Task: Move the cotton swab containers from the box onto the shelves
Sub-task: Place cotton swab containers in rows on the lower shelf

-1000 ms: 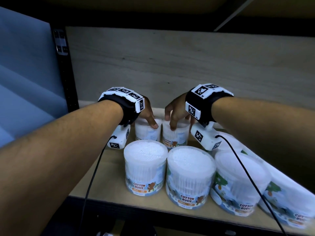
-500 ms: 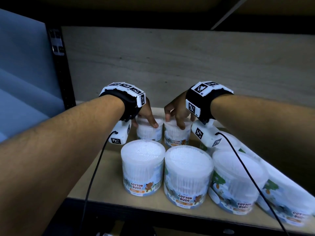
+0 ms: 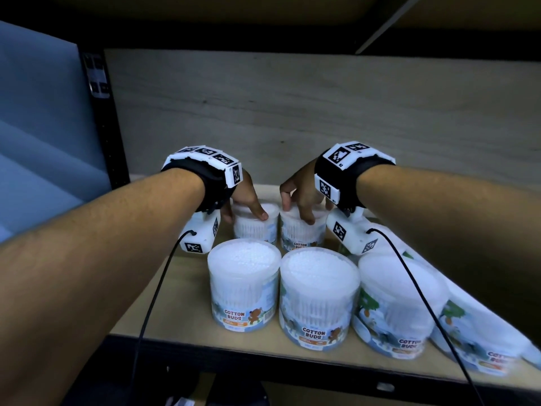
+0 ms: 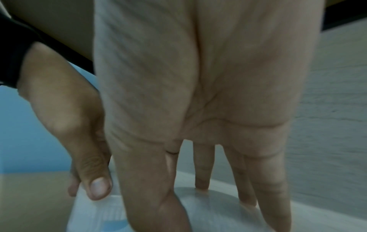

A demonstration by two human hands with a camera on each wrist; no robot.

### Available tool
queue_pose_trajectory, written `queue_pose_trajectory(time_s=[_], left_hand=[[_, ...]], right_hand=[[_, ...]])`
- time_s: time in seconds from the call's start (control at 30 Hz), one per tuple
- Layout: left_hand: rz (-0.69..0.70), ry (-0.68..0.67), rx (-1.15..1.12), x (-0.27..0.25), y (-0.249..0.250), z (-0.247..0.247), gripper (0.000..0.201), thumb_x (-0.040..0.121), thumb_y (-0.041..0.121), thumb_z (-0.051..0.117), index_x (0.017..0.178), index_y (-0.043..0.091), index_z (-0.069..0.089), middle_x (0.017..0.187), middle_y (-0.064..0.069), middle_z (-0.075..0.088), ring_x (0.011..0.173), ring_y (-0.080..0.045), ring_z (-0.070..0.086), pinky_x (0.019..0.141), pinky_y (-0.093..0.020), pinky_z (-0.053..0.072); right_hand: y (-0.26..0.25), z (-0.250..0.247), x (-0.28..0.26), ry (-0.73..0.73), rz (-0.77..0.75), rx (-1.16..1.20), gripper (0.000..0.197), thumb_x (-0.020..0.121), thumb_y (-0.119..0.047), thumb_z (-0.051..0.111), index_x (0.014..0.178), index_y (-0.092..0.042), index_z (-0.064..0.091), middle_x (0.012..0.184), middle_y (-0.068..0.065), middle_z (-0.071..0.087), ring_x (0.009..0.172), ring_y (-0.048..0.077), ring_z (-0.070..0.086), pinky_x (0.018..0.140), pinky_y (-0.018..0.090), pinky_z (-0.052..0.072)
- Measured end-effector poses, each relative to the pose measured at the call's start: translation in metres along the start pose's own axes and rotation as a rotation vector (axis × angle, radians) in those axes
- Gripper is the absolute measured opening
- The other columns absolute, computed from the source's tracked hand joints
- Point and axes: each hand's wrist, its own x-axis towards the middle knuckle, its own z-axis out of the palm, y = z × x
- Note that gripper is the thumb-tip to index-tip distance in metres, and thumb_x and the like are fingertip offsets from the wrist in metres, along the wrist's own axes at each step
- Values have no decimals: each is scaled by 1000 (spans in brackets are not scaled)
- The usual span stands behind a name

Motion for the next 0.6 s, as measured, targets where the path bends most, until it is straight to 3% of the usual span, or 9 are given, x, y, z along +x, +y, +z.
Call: queue_pose_trajectory(time_s=[0.23, 0.4, 0.5, 0.6], left_hand=[[2, -5, 61, -12, 1, 2, 75, 65, 35, 90, 129, 8, 61, 126, -16, 60, 102, -37, 68, 89, -49, 55], [19, -9, 83, -24, 2, 5, 73, 66, 34, 89, 130, 11, 62, 129, -15, 59, 102, -37, 68, 90, -47, 55], [34, -12, 101, -30, 2, 5, 67, 69, 32, 88, 129, 15, 64, 130, -13, 58, 106, -37, 66, 92, -45, 55], [47, -23, 96, -37, 2, 4, 49, 68, 27, 89, 113, 22, 70, 126, -10, 60, 109, -37, 65, 93, -44, 54]], right_hand=[[-3, 3, -17, -8, 7, 33, 57, 80, -6, 75, 131, -19, 54, 78, -8, 45, 68, 3, 44, 33, 6, 40], [-6, 4, -30, -21, 21, 69, 57, 78, -6, 77, 130, -18, 56, 76, -7, 46, 66, 3, 45, 33, 7, 39], [-7, 5, -36, -18, 24, 92, 58, 78, -5, 77, 130, -17, 55, 77, -7, 47, 66, 2, 45, 33, 6, 38], [-9, 6, -42, -37, 26, 118, 59, 79, -4, 76, 132, -16, 54, 76, -5, 47, 65, 4, 46, 34, 7, 40]])
